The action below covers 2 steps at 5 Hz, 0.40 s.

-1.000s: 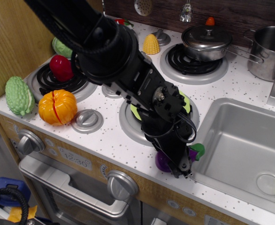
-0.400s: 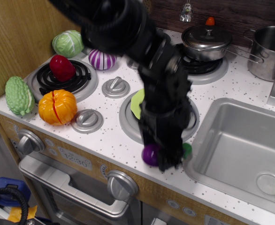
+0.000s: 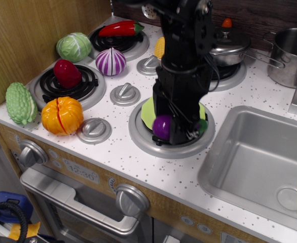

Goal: Put eggplant on plate

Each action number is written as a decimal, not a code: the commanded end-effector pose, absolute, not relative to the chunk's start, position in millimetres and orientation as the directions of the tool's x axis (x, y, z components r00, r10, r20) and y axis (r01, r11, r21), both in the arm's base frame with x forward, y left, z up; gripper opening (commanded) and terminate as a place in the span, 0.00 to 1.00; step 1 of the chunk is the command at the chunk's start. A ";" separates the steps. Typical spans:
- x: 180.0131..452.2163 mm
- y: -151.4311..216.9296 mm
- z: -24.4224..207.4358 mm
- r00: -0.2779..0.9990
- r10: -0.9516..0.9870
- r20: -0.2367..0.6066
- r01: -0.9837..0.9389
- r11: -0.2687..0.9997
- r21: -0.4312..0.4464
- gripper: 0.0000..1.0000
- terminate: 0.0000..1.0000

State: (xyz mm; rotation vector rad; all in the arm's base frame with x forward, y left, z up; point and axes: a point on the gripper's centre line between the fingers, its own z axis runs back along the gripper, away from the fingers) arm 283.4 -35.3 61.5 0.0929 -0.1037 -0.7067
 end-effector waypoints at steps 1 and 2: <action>314.5 -6.8 77.2 0.648 -0.742 0.171 0.716 0.671 0.193 0.00 0.00; 324.3 7.9 63.9 0.589 -0.774 0.230 0.751 0.630 0.197 1.00 0.00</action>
